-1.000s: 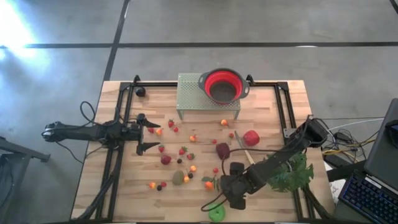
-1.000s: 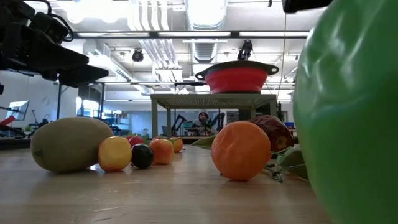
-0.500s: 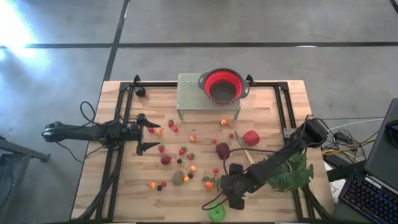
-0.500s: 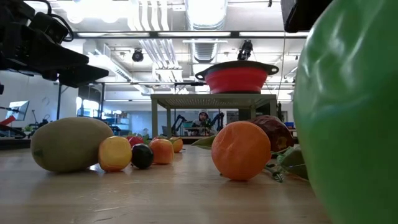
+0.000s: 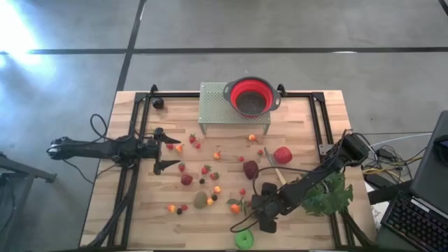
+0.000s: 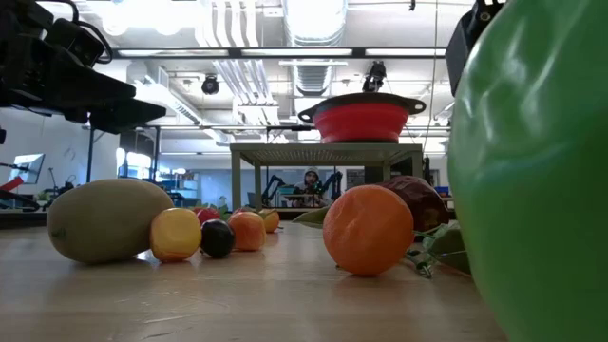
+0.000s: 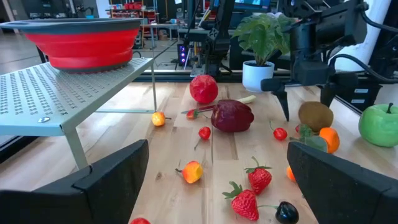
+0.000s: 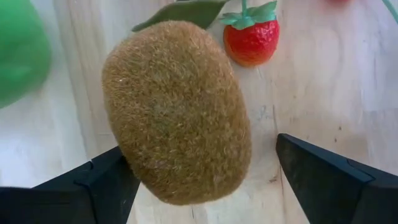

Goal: Pick & Place Fruit
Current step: Put the brown kiwi into the black strainer bowl on the shelf, then put the red strawberry into the black strainer bowl on the shelf

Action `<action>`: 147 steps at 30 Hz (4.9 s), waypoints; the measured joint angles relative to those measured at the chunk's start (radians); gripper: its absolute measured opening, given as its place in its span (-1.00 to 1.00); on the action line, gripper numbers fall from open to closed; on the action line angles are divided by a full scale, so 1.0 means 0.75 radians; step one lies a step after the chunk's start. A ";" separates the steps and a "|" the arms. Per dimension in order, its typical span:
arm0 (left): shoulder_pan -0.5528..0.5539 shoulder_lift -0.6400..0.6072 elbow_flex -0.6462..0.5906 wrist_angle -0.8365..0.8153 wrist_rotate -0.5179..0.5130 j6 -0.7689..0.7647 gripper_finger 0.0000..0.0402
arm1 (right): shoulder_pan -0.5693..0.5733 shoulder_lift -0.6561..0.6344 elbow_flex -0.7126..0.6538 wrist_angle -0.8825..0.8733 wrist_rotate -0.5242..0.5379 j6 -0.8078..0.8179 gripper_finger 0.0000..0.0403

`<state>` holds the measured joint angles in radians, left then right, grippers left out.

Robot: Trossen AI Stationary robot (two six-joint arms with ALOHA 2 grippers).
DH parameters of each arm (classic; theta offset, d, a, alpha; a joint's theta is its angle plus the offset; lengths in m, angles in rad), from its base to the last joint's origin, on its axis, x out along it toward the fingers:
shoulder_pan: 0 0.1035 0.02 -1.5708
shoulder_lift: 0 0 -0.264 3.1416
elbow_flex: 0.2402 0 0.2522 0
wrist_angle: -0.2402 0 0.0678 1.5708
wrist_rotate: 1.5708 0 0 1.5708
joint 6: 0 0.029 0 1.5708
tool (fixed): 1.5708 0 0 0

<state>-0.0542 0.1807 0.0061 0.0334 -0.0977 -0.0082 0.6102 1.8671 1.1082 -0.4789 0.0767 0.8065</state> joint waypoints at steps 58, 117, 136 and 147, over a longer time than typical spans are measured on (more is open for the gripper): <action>0.000 0.000 0.000 0.000 0.000 0.000 0.93 | -0.132 -0.228 0.214 -0.419 0.082 -0.361 -0.03; 0.000 0.000 0.000 0.000 0.000 0.000 0.93 | -1.592 -0.401 0.370 -0.325 -0.044 -1.041 0.08; 0.000 0.000 0.000 0.000 0.000 0.000 0.93 | -1.578 -0.489 0.370 -0.323 -0.043 -1.064 0.44; 0.000 0.000 0.000 0.000 0.000 0.000 0.93 | -1.435 -0.656 0.371 -0.335 -0.043 -1.034 0.16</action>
<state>-0.0541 0.1810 0.0063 0.0334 -0.0975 -0.0083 -0.4663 1.3749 1.3865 -0.7302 0.0441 0.0308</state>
